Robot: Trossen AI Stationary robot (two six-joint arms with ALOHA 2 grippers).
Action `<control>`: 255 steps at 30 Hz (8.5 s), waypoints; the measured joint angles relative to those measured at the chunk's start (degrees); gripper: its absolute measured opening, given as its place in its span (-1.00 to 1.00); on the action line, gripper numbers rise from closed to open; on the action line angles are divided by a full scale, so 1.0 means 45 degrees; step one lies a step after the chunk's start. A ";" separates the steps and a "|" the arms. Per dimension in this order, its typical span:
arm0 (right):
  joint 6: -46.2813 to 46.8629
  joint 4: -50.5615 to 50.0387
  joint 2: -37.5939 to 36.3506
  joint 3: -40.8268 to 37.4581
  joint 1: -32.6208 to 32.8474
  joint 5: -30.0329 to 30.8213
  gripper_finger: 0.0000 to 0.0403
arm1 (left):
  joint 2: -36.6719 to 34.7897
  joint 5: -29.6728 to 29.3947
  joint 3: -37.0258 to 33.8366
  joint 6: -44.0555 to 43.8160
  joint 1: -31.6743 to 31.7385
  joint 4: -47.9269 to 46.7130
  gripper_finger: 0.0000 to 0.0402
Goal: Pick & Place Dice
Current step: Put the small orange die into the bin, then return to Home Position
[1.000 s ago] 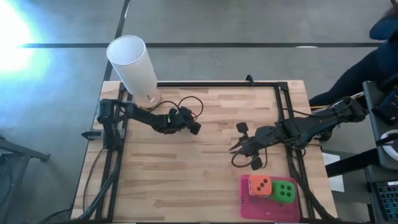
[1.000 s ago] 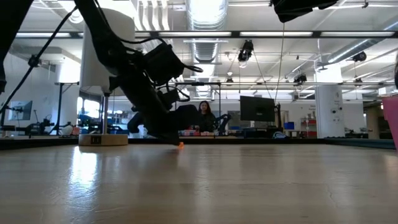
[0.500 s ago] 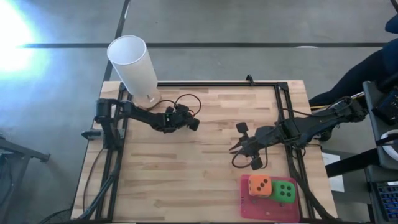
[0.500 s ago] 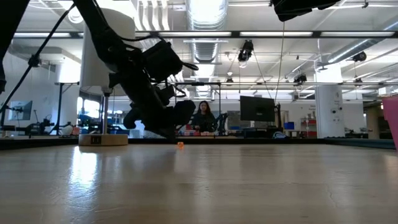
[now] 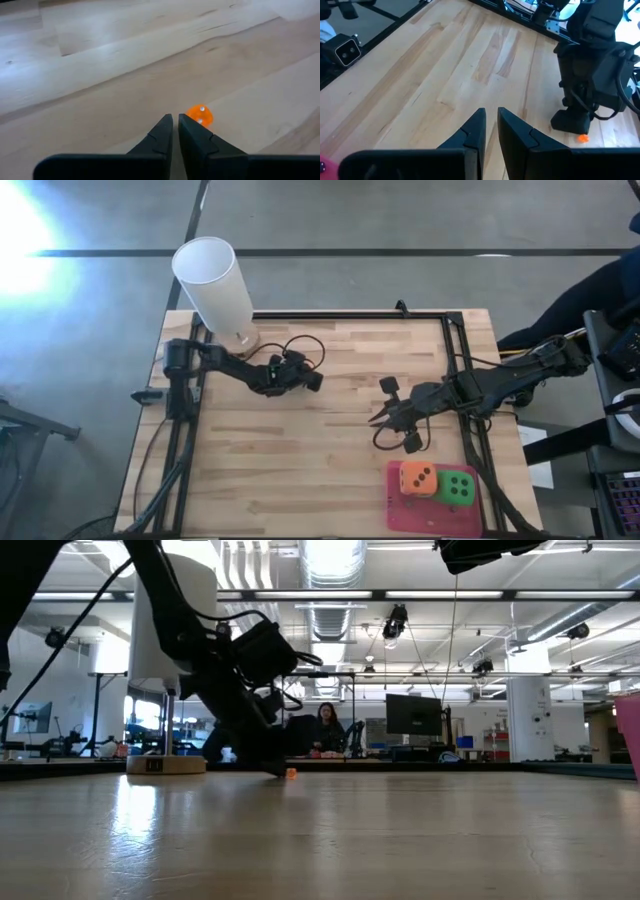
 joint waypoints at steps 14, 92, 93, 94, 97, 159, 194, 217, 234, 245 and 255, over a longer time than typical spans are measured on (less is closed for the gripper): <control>-0.0092 0.0013 0.0000 0.0000 0.0000 -0.0005 -0.79 | 0.1985 0.0100 0.2249 0.1474 -0.0472 0.0755 -0.82; 0.1249 0.6267 0.6762 -0.1234 -0.6725 -0.1409 -0.06 | -0.6827 -0.1313 0.1277 0.4007 -0.5874 -0.6259 -0.82; 0.1320 0.6444 0.6956 -0.1234 -0.6873 -0.1413 -0.06 | -0.6827 -0.1313 0.1277 0.4007 -0.5874 -0.6259 -0.82; 0.1454 0.6624 0.7143 -0.1231 -0.7017 -0.1413 -0.07 | -0.6827 -0.1313 0.1277 0.4007 -0.5874 -0.6263 -0.82; 0.1509 0.6692 0.7614 -0.1059 -0.7317 -0.1409 -0.07 | -0.6827 -0.1313 0.1277 0.4002 -0.5874 -0.6261 -0.82; 0.0860 0.4052 0.5688 0.0015 -0.4884 -0.1676 -0.74 | -0.6827 -0.1308 0.1273 0.4007 -0.5869 -0.6254 -0.82; 0.2366 0.1850 0.1406 0.0010 0.2969 0.1312 -0.73 | -0.6827 -0.1259 0.1273 0.3965 -0.5874 -0.6254 -0.82; 0.4585 -0.0490 0.0735 -0.0044 0.3905 -0.2752 -0.73 | -0.6827 -0.1259 0.1273 0.3959 -0.5874 -0.6255 -0.82; 0.4788 -0.0553 0.1328 -0.0049 0.3959 -0.3487 -0.69 | -0.6827 -0.1255 0.1273 0.3910 -0.5874 -0.6259 -0.82; 0.5017 -0.1139 0.1332 -0.0040 0.3954 -0.3449 -0.47 | -0.6827 -0.1255 0.1273 0.3905 -0.5874 -0.6259 -0.82; 0.4743 -0.1465 0.1297 0.0378 0.3954 -0.3444 -0.54 | -0.6827 -0.1268 0.1273 0.4100 -0.5872 -0.6225 -0.82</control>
